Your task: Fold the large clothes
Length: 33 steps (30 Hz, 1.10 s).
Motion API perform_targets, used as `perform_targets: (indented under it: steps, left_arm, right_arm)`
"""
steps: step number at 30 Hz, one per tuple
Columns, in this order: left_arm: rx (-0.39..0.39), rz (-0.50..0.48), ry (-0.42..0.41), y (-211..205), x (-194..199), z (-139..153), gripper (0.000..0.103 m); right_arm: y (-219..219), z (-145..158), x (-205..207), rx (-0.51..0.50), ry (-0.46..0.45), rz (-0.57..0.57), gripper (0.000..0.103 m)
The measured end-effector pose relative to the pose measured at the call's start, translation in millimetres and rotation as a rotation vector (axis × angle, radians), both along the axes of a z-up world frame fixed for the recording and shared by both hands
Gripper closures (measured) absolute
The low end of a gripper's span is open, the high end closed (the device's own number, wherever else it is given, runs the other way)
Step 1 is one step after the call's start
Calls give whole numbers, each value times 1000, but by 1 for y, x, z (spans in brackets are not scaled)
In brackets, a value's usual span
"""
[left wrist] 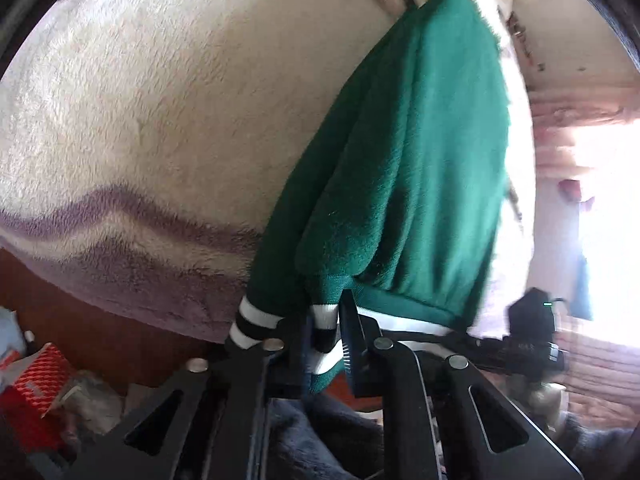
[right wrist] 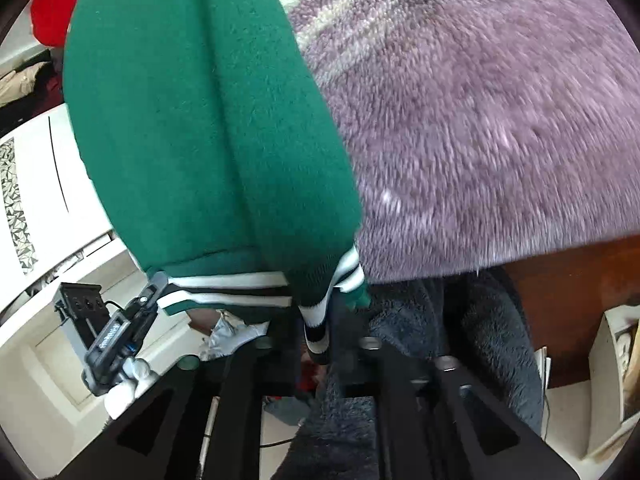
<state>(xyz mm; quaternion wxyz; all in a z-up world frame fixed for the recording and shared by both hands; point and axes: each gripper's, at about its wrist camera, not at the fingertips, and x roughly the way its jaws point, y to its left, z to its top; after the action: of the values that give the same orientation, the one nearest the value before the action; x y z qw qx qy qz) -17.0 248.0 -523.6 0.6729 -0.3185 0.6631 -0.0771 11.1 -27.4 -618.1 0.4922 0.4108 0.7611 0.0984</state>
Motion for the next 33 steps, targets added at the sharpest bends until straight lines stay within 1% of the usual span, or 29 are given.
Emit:
perform_targets:
  steps: [1,2,3,5,7,8,9,10,13,15,16,18,19,20,21,22,23,24,25,27,28,30,32,33]
  left_arm:
    - [-5,2,-27,3,1,4,69]
    - [-5,9,-57,6,3,5,58]
    - [14,19,-67,7,8,4,33]
    - [8,16,-77,10,13,-7,31]
    - [9,-29,-57,0,29,-27,31]
    - [-3,-52,-61,-5,38,-34,31]
    - [-13,-69,-58,-8,45,-39,31]
    - [-12,-93,-56,-11,49,-43,31]
    - [-4,-154,-89,-20,51,-42,30]
    - [6,-175,-113,-29,51,-36,30]
    - [12,-188,-123,-33,50,-34,30]
    - [11,-181,-138,-33,46,-30,30]
    - [19,-176,-141,-35,48,-31,32]
    - [22,-173,-141,-38,48,-32,35]
    - [40,-168,-138,-39,47,-29,51]
    - [50,-164,-135,-35,43,-26,63]
    - [43,-156,-141,-32,40,-22,71]
    - [41,-142,-141,-29,36,-17,84]
    - [32,-122,-140,-28,33,-11,89]
    - [15,-92,-140,-29,24,4,91]
    - [12,-92,-136,-32,18,12,91]
    - [3,-95,-123,-35,6,27,92]
    - [-12,-96,-95,-38,-2,39,92]
    - [-22,-81,-77,-44,-2,44,92]
  right_arm:
    - [-4,0,1,15,-25,-17,51]
    - [-9,2,2,33,-67,-38,43]
    - [-11,0,3,47,-84,-45,38]
    - [-13,-12,3,63,-89,-60,38]
    - [-9,-28,4,115,-93,-87,38]
    - [-8,-30,3,147,-93,-113,36]
    - [-5,-44,-7,174,-96,-128,33]
    - [-3,-49,-8,188,-102,-140,31]
    - [0,-55,-15,236,-119,-171,31]
    - [0,-53,-22,318,-137,-217,31]
    - [-1,-51,-26,350,-154,-224,33]
    - [2,-51,-31,354,-168,-222,33]
    - [4,-55,-32,361,-160,-234,34]
    - [11,-59,-31,368,-148,-252,34]
    - [17,-62,-30,376,-144,-265,38]
    - [20,-62,-30,368,-141,-260,58]
    - [23,-61,-31,368,-137,-258,66]
    - [24,-58,-33,376,-133,-276,71]
    - [25,-52,-37,372,-128,-285,75]
    - [26,-38,-45,375,-127,-300,78]
    - [25,-28,-52,372,-117,-313,80]
    - [23,-11,-65,353,-114,-305,80]
    - [25,4,-79,355,-97,-293,81]
    - [21,10,-81,349,-82,-293,81]
